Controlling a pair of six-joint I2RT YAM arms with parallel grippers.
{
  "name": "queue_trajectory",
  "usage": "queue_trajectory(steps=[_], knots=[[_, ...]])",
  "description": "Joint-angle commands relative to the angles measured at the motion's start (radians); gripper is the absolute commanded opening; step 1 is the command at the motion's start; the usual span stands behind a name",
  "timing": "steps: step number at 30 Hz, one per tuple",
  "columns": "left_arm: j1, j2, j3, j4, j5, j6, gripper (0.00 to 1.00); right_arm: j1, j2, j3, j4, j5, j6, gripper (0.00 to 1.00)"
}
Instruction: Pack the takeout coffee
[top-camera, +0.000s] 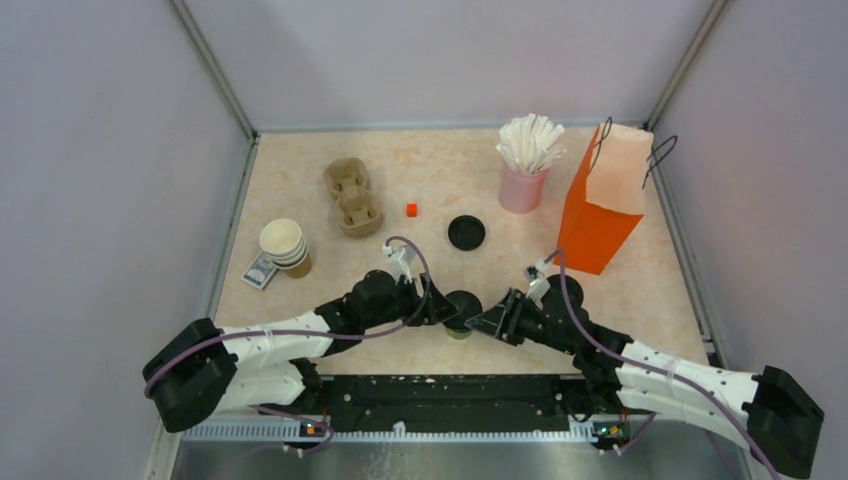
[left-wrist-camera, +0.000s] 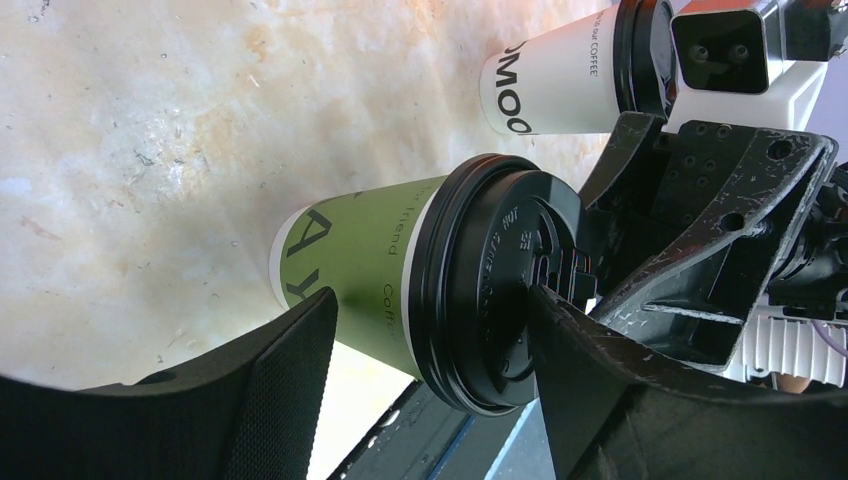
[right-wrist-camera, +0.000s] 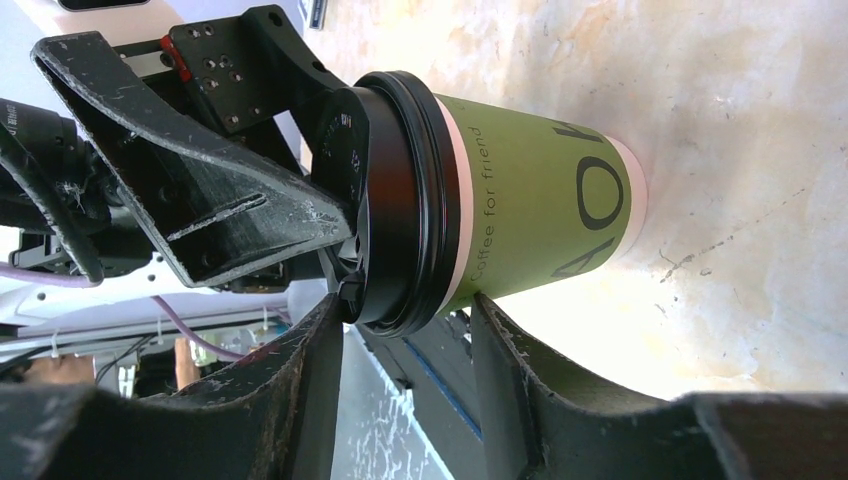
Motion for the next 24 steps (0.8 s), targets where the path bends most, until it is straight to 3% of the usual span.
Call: queue_trajectory(steps=[1,19,24], knots=[[-0.003,0.026,-0.01,-0.049,-0.049,0.04,0.74,0.012,0.071,-0.086,-0.283,0.03,-0.071,0.32],[-0.002,-0.009,-0.03,-0.099,-0.095,0.038,0.7,0.014,0.157,-0.069,-0.233,0.052,-0.092,0.28],[0.0,-0.068,0.099,-0.195,-0.103,0.107,0.77,0.012,0.087,0.172,-0.357,0.094,-0.149,0.41]])
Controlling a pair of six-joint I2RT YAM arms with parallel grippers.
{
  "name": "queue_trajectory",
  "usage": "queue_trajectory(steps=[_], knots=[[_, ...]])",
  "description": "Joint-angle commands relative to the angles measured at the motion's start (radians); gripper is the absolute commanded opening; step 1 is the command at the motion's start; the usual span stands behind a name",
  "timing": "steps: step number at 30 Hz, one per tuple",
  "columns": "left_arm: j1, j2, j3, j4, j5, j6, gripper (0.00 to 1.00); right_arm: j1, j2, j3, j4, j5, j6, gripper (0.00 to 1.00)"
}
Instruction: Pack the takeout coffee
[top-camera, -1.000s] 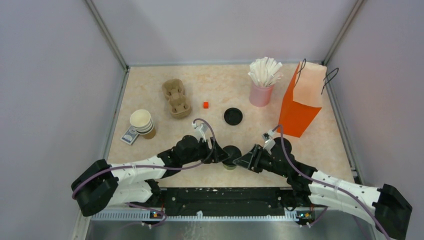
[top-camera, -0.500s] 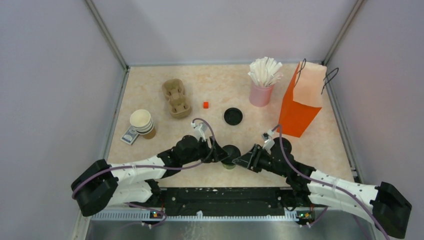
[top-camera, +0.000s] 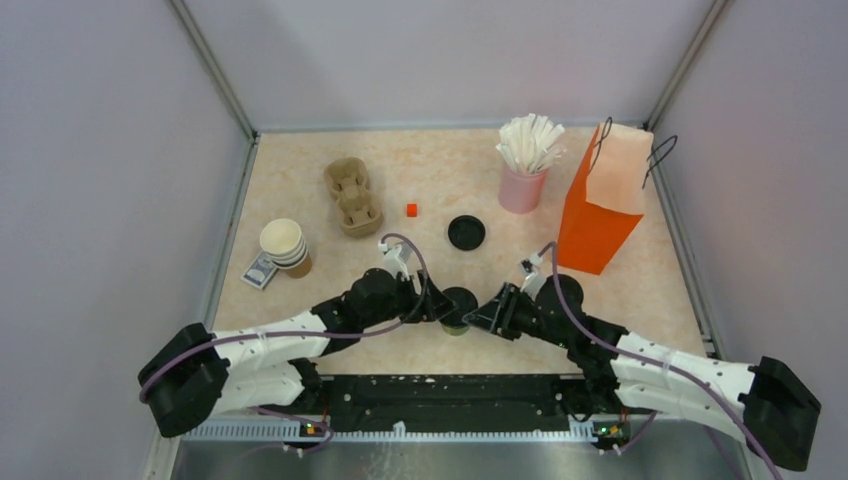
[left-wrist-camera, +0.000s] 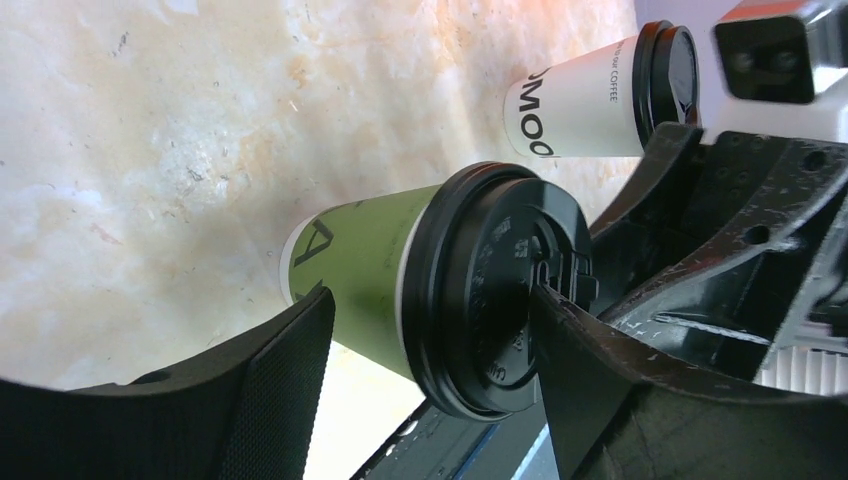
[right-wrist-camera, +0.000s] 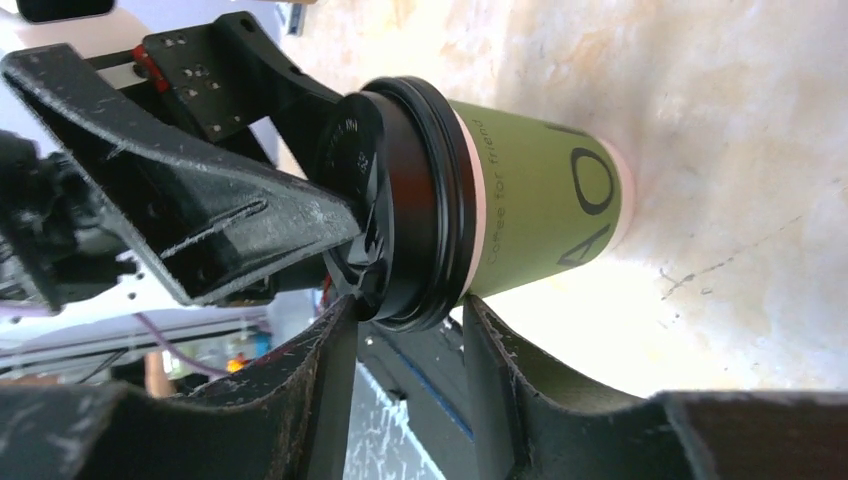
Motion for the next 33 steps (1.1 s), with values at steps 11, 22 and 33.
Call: queue_trajectory(steps=[11,22,33], knots=[[0.014,-0.108,0.318,-0.432,-0.158,0.236,0.91,0.003,0.024,0.479,-0.632,0.201,-0.28,0.54],[0.143,-0.219,0.279,-0.511,-0.101,0.322,0.73,0.012,0.233,0.619,-0.539,0.125,-0.392,0.37],[0.227,-0.19,0.138,-0.4,0.14,0.258,0.58,0.025,0.328,0.525,-0.454,0.086,-0.365,0.34]])
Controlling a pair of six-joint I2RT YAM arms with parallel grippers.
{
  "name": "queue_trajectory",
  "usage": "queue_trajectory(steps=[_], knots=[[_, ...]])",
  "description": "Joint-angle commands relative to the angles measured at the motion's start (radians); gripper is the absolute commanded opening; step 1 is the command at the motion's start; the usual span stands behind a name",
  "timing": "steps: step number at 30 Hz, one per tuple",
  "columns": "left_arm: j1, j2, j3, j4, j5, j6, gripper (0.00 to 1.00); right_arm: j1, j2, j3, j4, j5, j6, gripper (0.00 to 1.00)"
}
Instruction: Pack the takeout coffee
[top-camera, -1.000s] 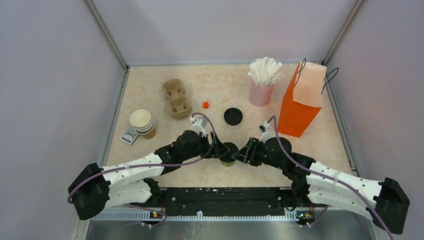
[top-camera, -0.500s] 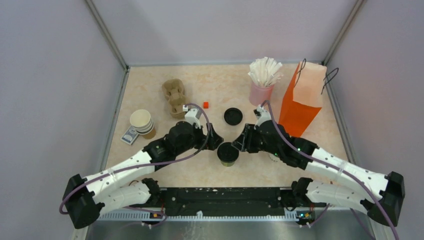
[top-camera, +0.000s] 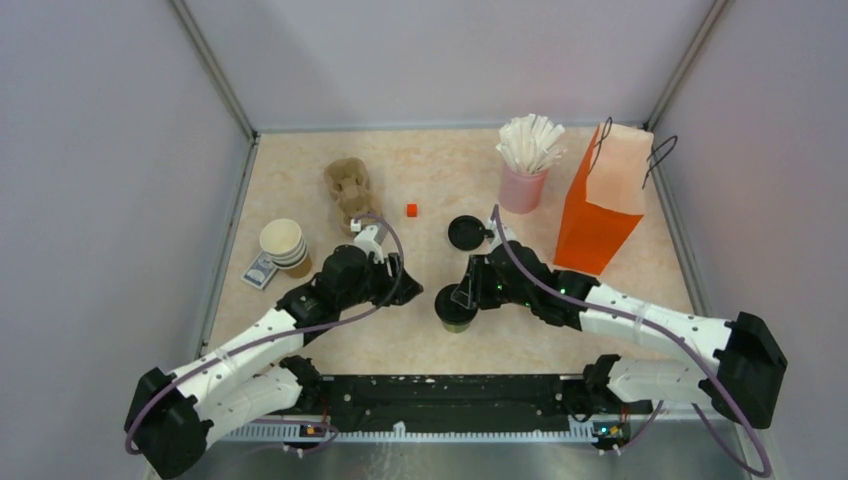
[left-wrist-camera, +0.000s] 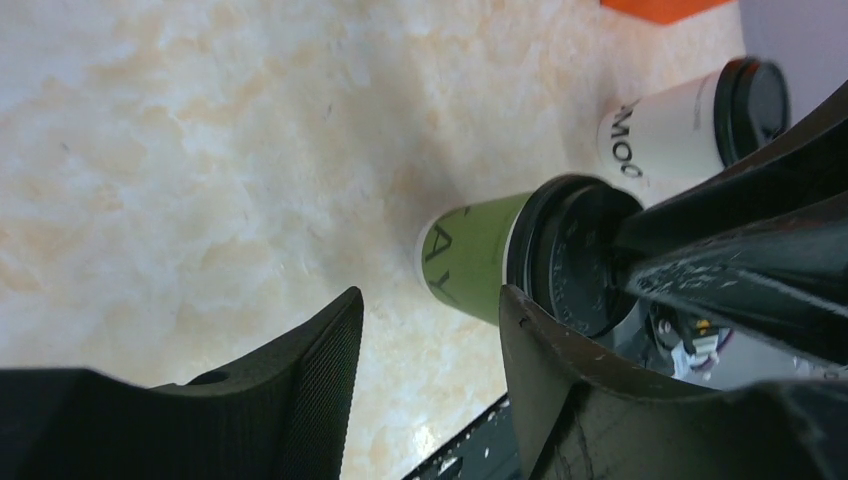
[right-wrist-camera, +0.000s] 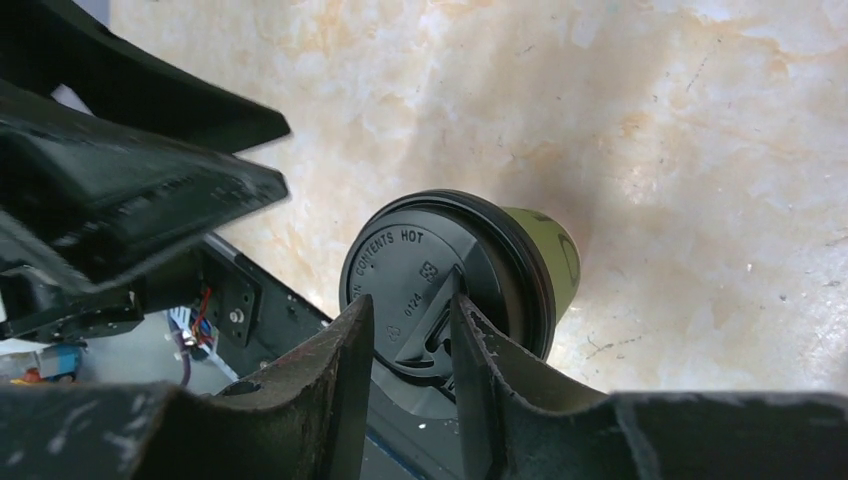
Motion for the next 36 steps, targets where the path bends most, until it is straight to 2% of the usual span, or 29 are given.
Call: queue_trajectory(steps=[1,4,6,8,11,15,20,26,32,36], knots=[[0.003,0.027,-0.05,0.093,0.116,-0.033,0.58,0.015,-0.016,-0.016,0.035,-0.01,0.006,0.34],[0.007,0.012,-0.039,0.07,0.082,-0.016,0.64,0.026,-0.019,0.097,-0.039,0.0,-0.042,0.39],[0.01,-0.018,-0.003,0.016,0.018,0.02,0.75,0.043,-0.017,0.189,-0.106,0.037,-0.086,0.5],[0.012,-0.057,0.04,-0.044,-0.053,0.064,0.81,0.062,-0.01,0.254,-0.178,0.096,-0.125,0.6],[0.012,-0.123,0.098,-0.128,-0.144,0.135,0.9,0.07,0.014,0.291,-0.24,0.155,-0.174,0.7],[0.012,-0.197,0.188,-0.236,-0.193,0.226,0.99,0.119,0.078,0.329,-0.309,0.261,-0.229,0.82],[0.011,-0.318,0.231,-0.35,-0.261,0.307,0.99,0.191,0.193,0.376,-0.376,0.335,-0.26,0.85],[0.012,-0.462,0.165,-0.381,-0.325,0.343,0.99,0.231,0.277,0.406,-0.433,0.406,-0.242,0.85],[0.01,-0.493,0.147,-0.366,-0.318,0.358,0.99,0.251,0.286,0.433,-0.429,0.4,-0.228,0.82],[0.009,-0.498,0.134,-0.359,-0.319,0.359,0.99,0.257,0.261,0.473,-0.405,0.344,-0.228,0.8]])
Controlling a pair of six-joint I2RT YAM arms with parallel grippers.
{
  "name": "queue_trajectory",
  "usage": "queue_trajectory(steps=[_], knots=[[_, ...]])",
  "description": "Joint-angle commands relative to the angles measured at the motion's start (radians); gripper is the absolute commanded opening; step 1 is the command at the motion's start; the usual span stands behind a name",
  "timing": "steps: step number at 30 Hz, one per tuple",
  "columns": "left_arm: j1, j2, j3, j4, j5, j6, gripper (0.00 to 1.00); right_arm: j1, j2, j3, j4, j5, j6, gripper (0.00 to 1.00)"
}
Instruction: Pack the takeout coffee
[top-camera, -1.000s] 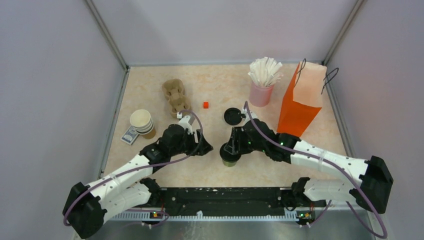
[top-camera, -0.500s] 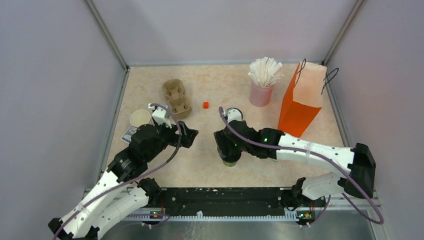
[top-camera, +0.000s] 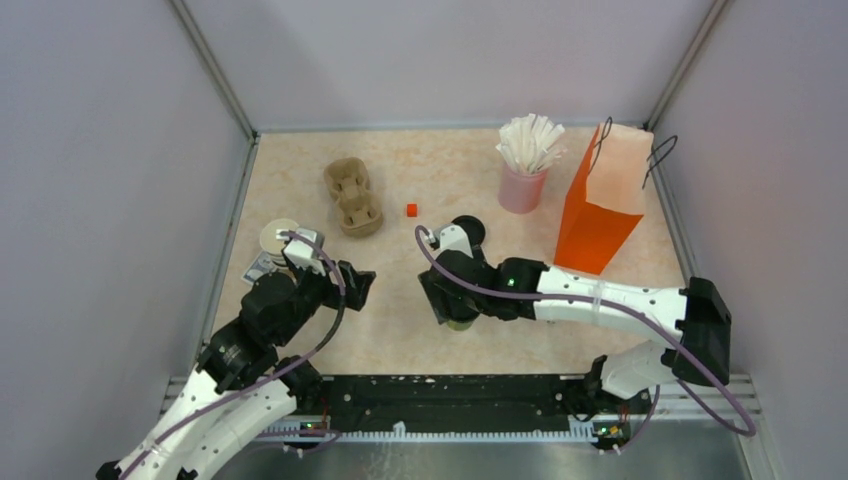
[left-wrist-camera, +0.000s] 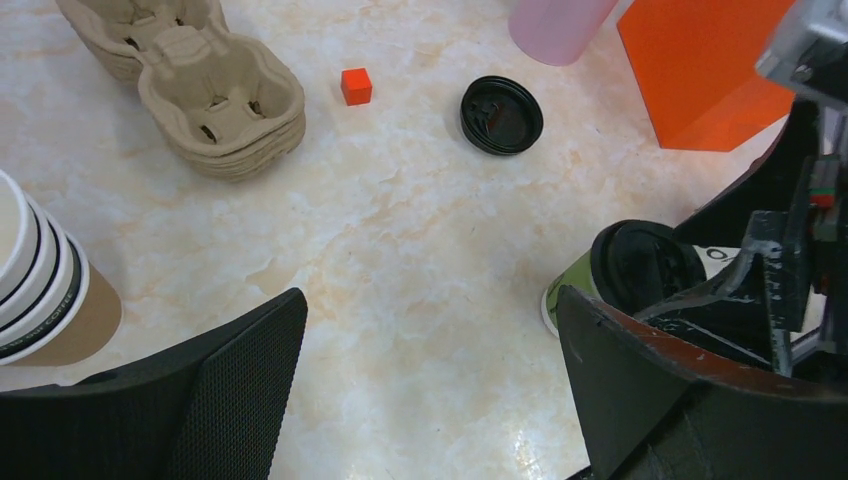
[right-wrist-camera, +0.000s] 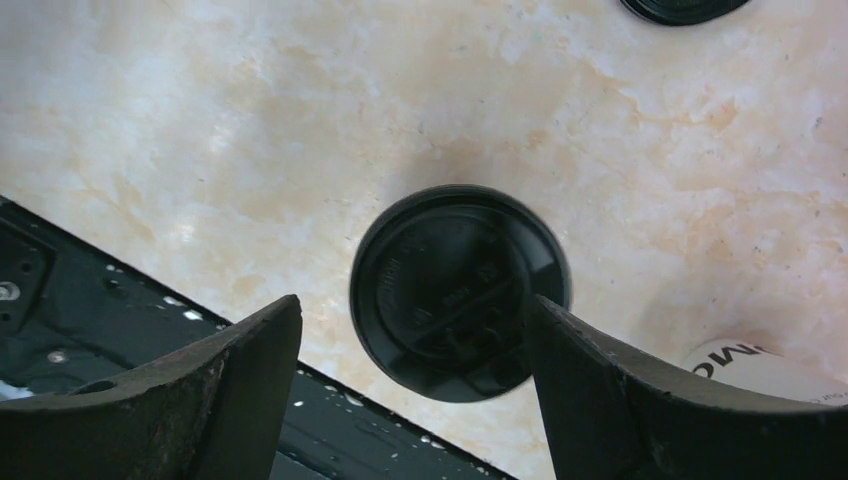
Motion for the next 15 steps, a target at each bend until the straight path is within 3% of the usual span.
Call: queue_trajectory(steps=[1,15], knots=[[0.004,-0.01,-0.016,0.027,-0.02,0.022,0.99,0.02,-0.026,0.09,0.023,-0.022,0.006,0.8],[0.004,-0.042,-0.031,0.031,-0.026,0.022,0.99,0.018,0.01,0.036,0.035,0.041,-0.037,0.93]])
